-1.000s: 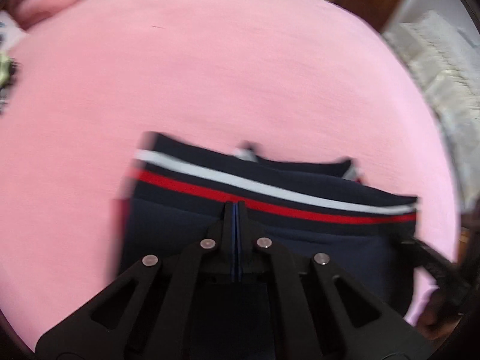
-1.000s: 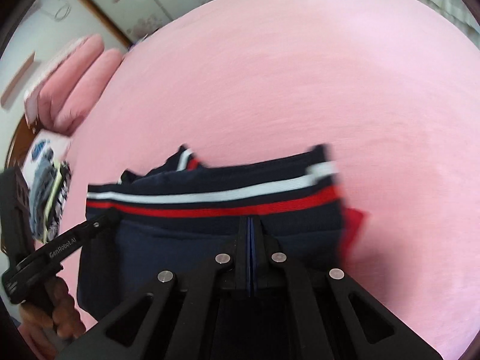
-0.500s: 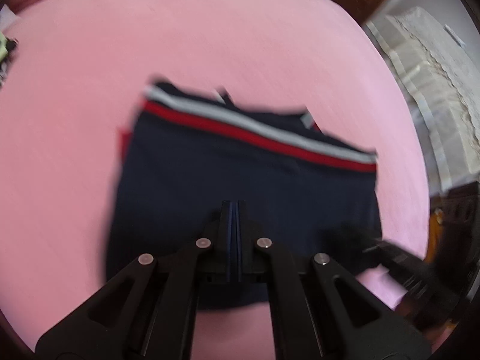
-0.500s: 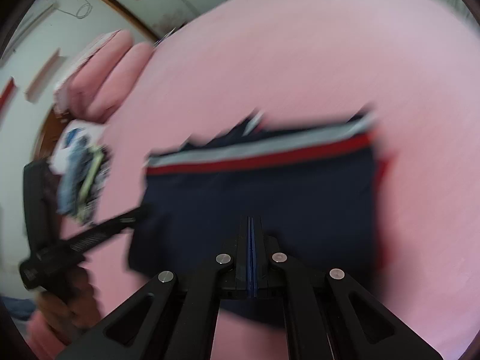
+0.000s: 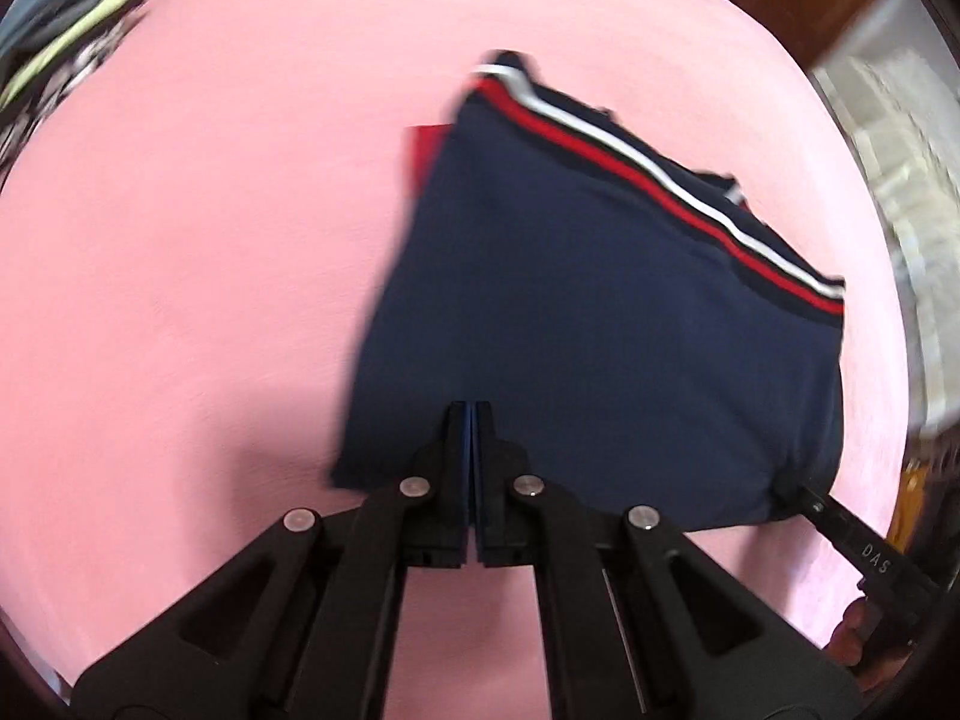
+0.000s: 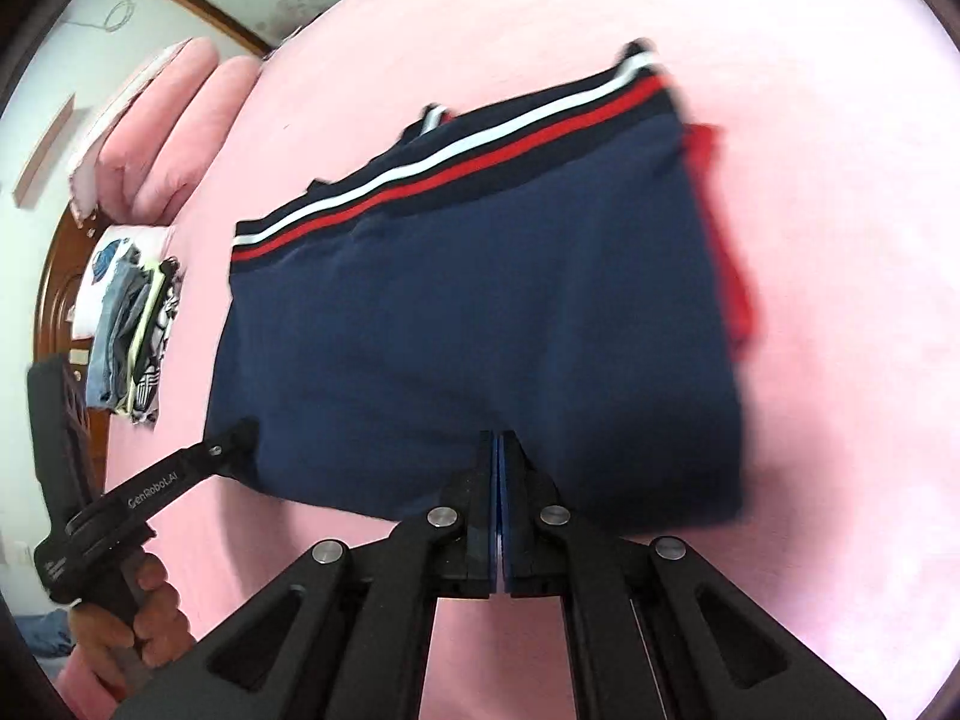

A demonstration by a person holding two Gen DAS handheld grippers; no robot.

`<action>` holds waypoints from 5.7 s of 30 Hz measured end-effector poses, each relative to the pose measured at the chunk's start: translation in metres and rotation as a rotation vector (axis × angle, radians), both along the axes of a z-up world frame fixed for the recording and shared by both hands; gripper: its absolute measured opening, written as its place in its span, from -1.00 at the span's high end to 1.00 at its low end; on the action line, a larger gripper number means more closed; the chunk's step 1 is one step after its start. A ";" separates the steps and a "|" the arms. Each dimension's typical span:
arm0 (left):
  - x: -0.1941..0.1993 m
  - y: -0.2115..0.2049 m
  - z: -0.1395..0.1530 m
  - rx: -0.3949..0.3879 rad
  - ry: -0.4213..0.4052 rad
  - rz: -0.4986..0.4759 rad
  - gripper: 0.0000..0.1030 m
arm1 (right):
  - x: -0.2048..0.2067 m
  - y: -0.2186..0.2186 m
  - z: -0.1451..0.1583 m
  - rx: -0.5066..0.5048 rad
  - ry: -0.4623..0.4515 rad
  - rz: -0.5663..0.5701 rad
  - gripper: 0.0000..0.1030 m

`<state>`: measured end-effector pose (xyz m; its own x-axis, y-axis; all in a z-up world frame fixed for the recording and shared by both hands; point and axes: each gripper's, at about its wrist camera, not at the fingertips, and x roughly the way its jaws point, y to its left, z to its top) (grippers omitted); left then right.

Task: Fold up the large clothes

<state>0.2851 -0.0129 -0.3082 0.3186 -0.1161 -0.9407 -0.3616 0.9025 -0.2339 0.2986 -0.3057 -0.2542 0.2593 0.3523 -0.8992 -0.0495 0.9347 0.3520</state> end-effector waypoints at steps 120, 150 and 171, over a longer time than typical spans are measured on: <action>-0.012 -0.188 0.107 -0.108 -0.091 -0.153 -0.24 | 0.046 -0.087 0.047 0.306 0.058 0.114 0.39; 0.045 -0.176 0.040 0.020 0.107 -0.225 -0.24 | 0.045 -0.074 -0.014 -0.033 0.070 0.012 0.94; 0.119 -0.164 0.053 -0.227 0.041 -0.277 0.96 | 0.034 -0.064 0.029 0.392 0.018 0.072 0.89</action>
